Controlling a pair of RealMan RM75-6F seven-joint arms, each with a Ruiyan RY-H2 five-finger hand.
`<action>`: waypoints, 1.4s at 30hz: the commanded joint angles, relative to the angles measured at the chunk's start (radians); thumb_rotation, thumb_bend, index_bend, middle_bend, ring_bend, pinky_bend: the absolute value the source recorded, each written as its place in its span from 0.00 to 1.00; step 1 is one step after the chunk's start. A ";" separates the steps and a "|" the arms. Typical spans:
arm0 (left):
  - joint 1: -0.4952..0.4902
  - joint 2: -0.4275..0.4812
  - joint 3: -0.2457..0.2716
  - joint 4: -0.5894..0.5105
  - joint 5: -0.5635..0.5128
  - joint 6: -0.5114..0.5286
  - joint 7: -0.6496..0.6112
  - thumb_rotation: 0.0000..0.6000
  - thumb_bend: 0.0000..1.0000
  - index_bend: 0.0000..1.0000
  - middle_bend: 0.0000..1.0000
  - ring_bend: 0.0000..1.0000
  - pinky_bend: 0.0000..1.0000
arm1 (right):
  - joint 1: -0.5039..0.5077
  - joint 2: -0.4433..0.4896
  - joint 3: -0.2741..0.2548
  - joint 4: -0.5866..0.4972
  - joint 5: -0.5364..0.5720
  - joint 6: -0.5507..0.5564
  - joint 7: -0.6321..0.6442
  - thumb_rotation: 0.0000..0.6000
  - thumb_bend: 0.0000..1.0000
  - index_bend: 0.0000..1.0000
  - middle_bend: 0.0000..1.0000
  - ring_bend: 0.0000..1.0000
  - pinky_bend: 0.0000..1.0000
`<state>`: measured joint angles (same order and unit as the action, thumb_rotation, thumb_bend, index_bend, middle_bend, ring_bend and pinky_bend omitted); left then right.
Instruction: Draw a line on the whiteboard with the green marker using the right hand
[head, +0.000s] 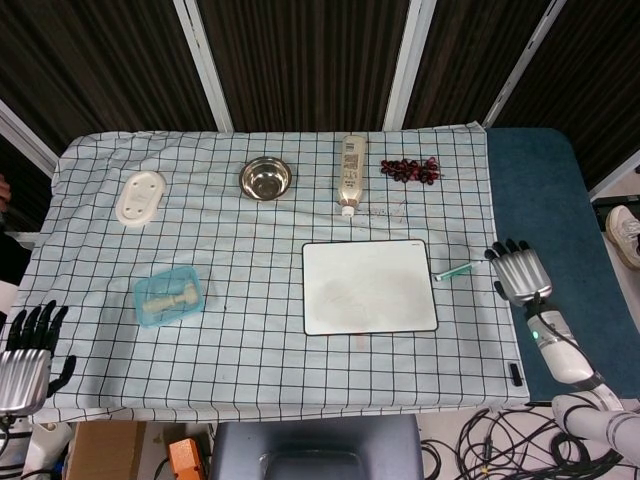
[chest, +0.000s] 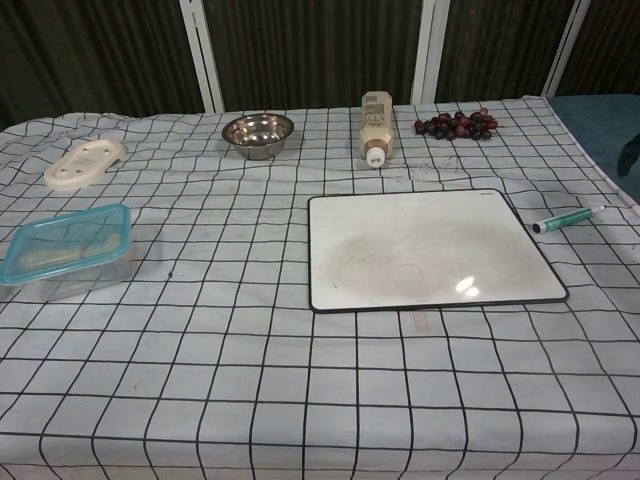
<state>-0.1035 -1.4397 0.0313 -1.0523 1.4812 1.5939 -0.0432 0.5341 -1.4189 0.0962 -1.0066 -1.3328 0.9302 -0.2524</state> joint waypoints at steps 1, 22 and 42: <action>0.018 -0.028 0.003 0.038 0.012 0.009 -0.023 1.00 0.37 0.00 0.00 0.00 0.04 | 0.036 -0.081 0.005 0.114 0.003 -0.044 0.042 1.00 0.27 0.33 0.25 0.19 0.30; 0.021 -0.041 -0.018 0.053 0.021 -0.042 -0.020 1.00 0.37 0.00 0.00 0.00 0.04 | 0.100 -0.265 -0.035 0.349 -0.090 -0.062 0.155 1.00 0.31 0.39 0.30 0.24 0.33; 0.030 -0.032 -0.035 0.043 0.024 -0.057 -0.018 1.00 0.37 0.00 0.00 0.00 0.04 | 0.105 -0.289 -0.038 0.374 -0.104 -0.046 0.138 1.00 0.34 0.49 0.33 0.29 0.36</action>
<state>-0.0736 -1.4717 -0.0036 -1.0093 1.5057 1.5373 -0.0613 0.6393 -1.7083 0.0580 -0.6329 -1.4367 0.8844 -0.1142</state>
